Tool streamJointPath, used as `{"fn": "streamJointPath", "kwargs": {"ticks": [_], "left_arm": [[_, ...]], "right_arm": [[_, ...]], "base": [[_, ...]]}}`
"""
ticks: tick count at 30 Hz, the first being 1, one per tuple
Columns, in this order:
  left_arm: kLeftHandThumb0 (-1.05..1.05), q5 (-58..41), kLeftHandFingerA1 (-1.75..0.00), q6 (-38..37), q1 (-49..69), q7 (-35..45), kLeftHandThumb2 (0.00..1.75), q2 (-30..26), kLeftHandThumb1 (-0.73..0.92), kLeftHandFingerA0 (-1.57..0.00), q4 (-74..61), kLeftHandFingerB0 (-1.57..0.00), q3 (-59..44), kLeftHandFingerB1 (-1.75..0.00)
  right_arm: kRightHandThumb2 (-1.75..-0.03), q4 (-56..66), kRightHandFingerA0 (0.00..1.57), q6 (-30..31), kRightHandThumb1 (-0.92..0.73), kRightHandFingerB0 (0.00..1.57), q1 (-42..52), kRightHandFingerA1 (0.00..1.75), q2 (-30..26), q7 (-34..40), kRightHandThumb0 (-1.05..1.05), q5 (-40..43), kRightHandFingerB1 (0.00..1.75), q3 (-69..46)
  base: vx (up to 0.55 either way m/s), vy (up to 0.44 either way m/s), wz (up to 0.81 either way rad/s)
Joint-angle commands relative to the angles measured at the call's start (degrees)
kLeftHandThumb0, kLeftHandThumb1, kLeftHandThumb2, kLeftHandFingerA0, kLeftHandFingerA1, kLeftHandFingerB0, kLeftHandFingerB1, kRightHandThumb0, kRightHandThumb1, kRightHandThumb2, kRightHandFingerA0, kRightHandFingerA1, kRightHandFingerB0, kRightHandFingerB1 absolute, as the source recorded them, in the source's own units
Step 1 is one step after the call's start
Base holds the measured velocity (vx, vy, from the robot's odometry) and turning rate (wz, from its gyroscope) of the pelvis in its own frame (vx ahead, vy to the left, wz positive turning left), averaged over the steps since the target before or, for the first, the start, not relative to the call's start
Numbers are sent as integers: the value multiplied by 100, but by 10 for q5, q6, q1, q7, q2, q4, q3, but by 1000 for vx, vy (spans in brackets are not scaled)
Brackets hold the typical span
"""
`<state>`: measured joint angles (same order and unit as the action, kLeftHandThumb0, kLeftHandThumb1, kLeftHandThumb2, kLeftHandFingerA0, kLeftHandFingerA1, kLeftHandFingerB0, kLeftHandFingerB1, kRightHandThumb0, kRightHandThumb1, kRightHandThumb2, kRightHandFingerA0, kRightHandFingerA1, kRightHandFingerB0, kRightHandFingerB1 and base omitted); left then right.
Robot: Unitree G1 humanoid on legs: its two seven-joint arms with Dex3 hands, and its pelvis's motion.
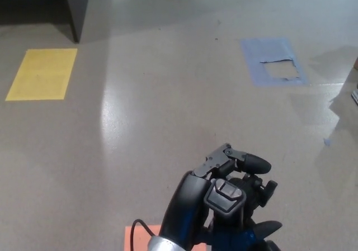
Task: A phone stand is kept on the floor and the robot uses both its hands to grab it and uses its left hand to extend the phone stand by pulling it upwards
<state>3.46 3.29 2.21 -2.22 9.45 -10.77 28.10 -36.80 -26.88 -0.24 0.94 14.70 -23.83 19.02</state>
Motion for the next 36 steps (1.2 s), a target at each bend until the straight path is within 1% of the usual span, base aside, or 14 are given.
{"fn": "streamJointPath", "kwargs": {"ticks": [1, 5, 8, 10, 11, 16, 17, 18, 20, 23, 24, 28, 31, 36], "left_arm": [[-15, 58, -175, -35, 4, -164, 60, 148, 67, -97, -24, -69, 43, -175], [-28, 51, -149, -43, 12, -160, 85, 141, 49, -129, -42, -103, 59, -137], [-25, 46, -175, -27, 16, -156, 60, 136, 66, -97, -65, -67, 69, -175], [-26, 42, -175, -11, 12, -152, 60, 135, 66, -95, -81, -66, 72, -175], [-26, 42, -175, -7, 10, -152, 60, 133, 66, -94, -87, -65, 74, -175], [-23, 55, -175, 17, -13, -157, 60, 132, 67, -94, -111, -65, 75, -175], [-30, 56, -149, 20, -15, -158, 84, 133, 51, -124, -113, -98, 75, -135], [-18, 56, -175, 22, -19, -159, 60, 134, 67, -94, -114, -65, 75, -175], [-16, 56, -175, 18, -24, -163, 60, 137, 67, -94, -111, -65, 76, -175], [-14, 49, -175, 8, -26, -169, 61, 141, 66, -95, -109, -67, 80, -175], [-15, 45, -175, 8, -29, -170, 62, 143, 66, -95, -108, -68, 80, -175], [-15, 29, -175, 24, -45, -168, 63, 153, 66, -97, -113, -69, 77, -175], [-13, 40, -175, 19, -78, -165, 63, 154, 65, -98, -110, -70, 68, -175], [-12, 40, -175, 47, -106, -168, 64, 166, 66, -96, -122, -67, 66, -175]], "right_arm": [[-108, 72, 122, 38, -55, 110, 34, 111, 37, 78, -89, -101, 99, 73], [-61, 35, 115, 16, -66, 106, 39, 99, 57, 72, -89, -35, 89, 47], [-97, 2, 136, -61, -48, 117, 64, 100, 101, -24, -81, 128, 83, -5], [-61, 9, 150, -51, -63, 140, 75, 84, 108, -66, -84, 169, 68, -16], [-99, 2, 141, -67, -51, 117, 75, 107, 105, -58, -78, 161, 85, -16], [-97, -28, 134, -179, -52, 115, 56, 108, 81, 18, -81, 78, 87, 9], [-81, -25, 132, -176, -47, 128, 57, 103, 82, 14, -86, 81, 88, 9], [-92, -20, 145, -168, -45, 121, 60, 113, 86, -4, -82, 98, 86, 8], [-58, -18, 136, -166, -57, 129, 59, 92, 84, -7, -81, 100, 72, 9], [-91, -9, 126, -116, -39, 113, 60, 99, 70, 7, -79, 61, 82, 23], [-58, -12, 128, -120, -53, 124, 60, 85, 69, 0, -79, 66, 69, 24], [-57, -31, 133, -144, -55, 126, 58, 92, 72, -3, -82, 77, 70, 20], [-89, -43, 142, -142, -20, 146, 61, 129, 85, 10, -41, 88, 128, 8], [-90, -54, 144, -146, -18, 148, 62, 130, 93, -16, -42, 128, 129, -9]], "base": [[0, 0, 0], [0, 0, 0], [0, 0, 0], [0, 0, 0], [0, 0, 0], [0, 0, 1], [0, 0, 0], [0, 0, 0], [0, 0, 0], [0, 0, 0], [0, 0, 0], [0, 0, 0], [0, 0, 0], [0, 0, 0]]}}
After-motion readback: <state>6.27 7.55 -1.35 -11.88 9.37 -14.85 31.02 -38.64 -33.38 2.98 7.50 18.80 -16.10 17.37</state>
